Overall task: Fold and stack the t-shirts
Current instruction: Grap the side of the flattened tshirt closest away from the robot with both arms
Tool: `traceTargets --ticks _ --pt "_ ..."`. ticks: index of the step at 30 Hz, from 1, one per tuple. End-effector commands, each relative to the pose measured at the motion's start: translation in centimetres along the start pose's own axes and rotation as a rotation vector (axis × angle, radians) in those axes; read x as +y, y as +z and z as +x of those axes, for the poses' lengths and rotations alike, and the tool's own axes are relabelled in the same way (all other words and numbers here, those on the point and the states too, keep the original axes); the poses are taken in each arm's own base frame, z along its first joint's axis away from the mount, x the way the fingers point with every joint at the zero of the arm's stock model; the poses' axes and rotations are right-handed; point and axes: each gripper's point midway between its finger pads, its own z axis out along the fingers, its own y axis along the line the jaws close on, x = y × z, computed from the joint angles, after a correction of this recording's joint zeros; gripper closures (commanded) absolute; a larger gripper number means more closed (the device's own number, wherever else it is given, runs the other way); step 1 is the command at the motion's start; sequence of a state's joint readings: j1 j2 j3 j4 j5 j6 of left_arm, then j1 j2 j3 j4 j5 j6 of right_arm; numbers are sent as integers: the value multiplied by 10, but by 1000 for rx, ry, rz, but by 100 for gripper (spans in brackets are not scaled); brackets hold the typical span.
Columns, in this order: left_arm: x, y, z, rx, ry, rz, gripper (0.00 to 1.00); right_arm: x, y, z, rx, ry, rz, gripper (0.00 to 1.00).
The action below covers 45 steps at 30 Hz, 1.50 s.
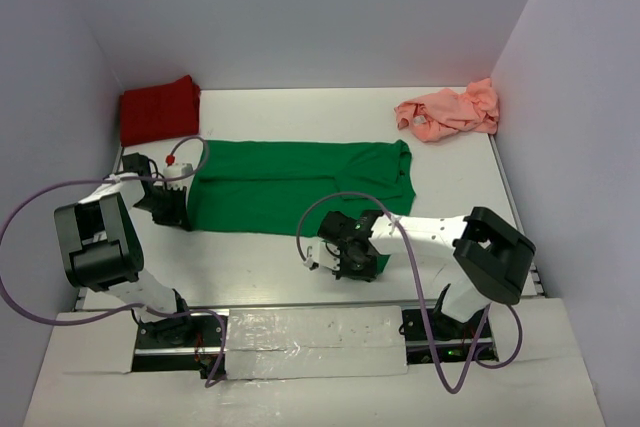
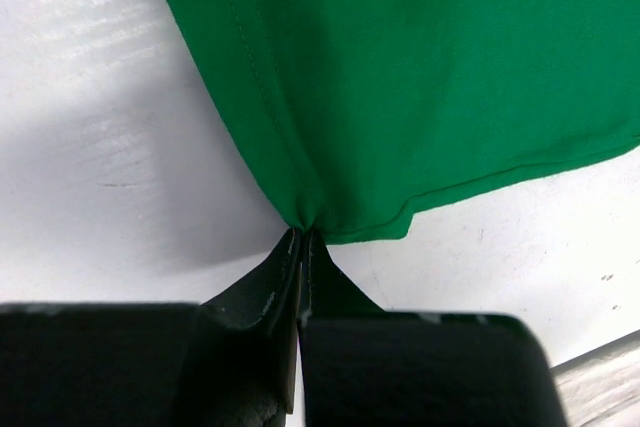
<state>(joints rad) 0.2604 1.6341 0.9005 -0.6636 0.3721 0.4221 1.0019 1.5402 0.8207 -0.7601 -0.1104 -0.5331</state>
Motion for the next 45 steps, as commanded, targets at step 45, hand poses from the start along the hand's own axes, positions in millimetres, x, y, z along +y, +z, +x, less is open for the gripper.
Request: traceTargets --ticks 45 --pt "-6 -63 -59 -96 72 -23 93 -194 -129 26 -203 403 508 100"
